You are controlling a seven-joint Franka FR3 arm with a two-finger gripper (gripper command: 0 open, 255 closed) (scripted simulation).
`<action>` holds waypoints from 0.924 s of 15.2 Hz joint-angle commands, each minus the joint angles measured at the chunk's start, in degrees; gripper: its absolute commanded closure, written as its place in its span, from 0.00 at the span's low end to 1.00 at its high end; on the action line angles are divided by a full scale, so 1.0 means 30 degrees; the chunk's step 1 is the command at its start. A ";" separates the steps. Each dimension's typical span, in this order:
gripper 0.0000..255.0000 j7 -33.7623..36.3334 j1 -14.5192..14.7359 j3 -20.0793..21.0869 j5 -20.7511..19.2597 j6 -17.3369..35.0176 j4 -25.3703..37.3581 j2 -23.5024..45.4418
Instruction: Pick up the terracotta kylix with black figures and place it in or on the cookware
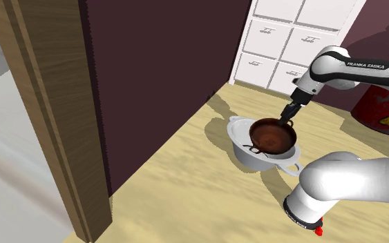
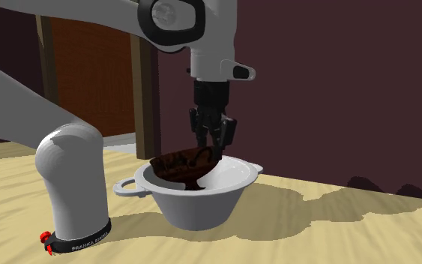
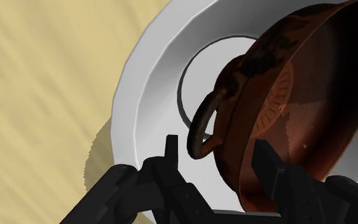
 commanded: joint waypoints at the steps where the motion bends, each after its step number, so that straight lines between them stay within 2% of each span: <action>1: 1.00 0.0001 0.0001 0.0000 0.0004 0.0007 0.0006 -0.0005; 2: 0.00 0.0001 0.0000 0.0000 0.0003 0.0007 0.0005 -0.0006; 7: 0.00 0.0001 0.0001 0.0000 0.0004 0.0007 0.0006 -0.0005; 11: 0.00 -0.0075 0.0173 0.0329 0.0343 -0.2346 0.2495 0.0103; 14: 0.00 -0.0075 0.0172 0.0329 0.0343 -0.2346 0.2495 0.0102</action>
